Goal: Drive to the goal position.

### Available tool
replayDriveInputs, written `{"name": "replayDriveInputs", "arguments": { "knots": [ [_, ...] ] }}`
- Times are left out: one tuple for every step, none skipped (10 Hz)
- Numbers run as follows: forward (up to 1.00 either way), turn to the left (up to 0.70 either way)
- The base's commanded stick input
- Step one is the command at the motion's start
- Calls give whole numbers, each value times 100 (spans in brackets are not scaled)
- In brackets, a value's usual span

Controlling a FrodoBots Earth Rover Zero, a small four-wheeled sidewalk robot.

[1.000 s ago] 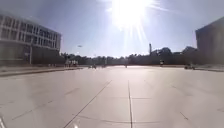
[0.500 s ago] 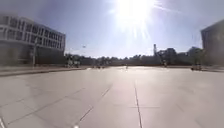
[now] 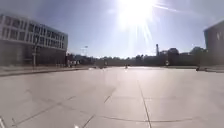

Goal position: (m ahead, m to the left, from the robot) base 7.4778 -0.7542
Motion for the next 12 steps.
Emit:
{"name": "replayDriveInputs", "arguments": {
  "knots": [
    [70, 0],
    [70, 1],
    [70, 0],
    [70, 0],
    [70, 0],
    [70, -3],
    [70, -13],
    [70, -14],
    [70, -14],
    [70, -14],
    [70, -11],
    [70, -5]
  ]
}}
